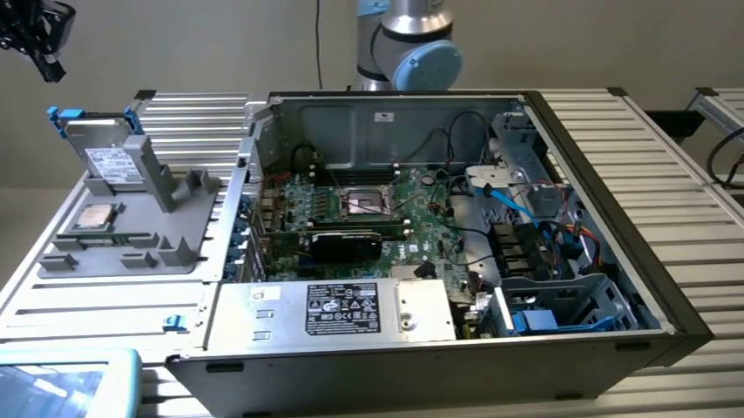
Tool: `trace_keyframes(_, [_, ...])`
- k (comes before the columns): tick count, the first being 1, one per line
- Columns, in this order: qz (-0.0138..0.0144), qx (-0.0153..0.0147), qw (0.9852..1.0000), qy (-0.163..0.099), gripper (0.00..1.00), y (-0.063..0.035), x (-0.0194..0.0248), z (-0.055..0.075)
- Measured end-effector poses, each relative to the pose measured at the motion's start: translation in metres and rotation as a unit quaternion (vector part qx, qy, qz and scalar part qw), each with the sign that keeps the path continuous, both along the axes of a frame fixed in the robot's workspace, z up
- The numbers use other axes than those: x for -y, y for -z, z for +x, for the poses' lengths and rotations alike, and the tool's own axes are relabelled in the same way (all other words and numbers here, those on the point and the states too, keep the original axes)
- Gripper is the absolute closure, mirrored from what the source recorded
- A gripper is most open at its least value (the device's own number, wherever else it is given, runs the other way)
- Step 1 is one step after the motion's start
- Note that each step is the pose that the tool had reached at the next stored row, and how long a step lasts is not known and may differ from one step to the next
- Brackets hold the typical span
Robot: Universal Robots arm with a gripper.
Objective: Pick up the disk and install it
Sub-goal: 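Reach for the disk, then pick up the disk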
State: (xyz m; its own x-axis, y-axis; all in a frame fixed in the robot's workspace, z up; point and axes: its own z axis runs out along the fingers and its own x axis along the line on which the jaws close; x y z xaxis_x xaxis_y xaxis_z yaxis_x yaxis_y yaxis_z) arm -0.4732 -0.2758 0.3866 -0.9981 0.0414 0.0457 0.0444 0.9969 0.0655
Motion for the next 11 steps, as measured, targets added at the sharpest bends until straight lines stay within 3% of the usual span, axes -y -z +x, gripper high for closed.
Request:
trace_keyframes(6, [-0.0001, -0.0006, 1.0000, -0.002, 0.89, 0.0006, -0.0034, -0.0014])
trace_keyframes(11, [0.0000, -0.0006, 1.0000, -0.003, 0.89, 0.0007, -0.0037, -0.0014])
